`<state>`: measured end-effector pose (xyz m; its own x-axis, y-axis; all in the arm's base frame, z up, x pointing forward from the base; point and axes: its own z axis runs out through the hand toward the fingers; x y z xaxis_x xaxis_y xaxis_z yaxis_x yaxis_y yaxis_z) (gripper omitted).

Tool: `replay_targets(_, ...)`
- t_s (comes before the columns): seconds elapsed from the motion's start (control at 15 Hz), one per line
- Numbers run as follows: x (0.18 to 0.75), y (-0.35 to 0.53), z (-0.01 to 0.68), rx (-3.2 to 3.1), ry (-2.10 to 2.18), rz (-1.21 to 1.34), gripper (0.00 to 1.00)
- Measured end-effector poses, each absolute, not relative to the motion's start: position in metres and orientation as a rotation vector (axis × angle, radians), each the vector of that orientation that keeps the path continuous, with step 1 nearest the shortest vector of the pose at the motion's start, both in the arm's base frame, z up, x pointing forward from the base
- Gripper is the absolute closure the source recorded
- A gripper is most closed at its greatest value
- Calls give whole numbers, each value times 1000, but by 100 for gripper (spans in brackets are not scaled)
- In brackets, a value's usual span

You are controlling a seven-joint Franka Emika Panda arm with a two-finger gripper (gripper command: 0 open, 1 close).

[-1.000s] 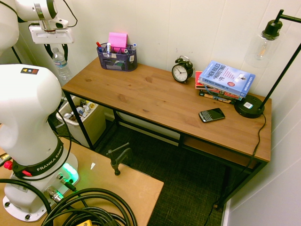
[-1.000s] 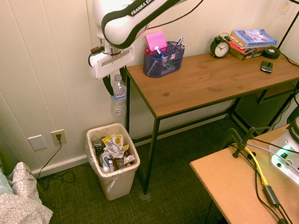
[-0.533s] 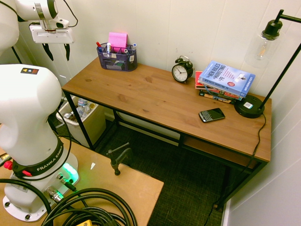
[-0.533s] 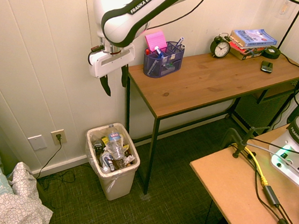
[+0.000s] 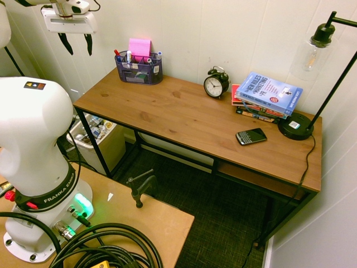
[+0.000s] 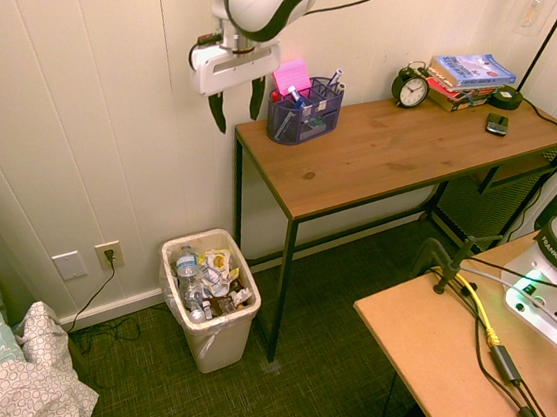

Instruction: Throw the bottle in the trash bin

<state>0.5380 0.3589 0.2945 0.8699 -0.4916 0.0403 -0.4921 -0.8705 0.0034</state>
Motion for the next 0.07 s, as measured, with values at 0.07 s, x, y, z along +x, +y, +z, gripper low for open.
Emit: replay_targets(0.07,531,345,306,3014,-850,83,0)
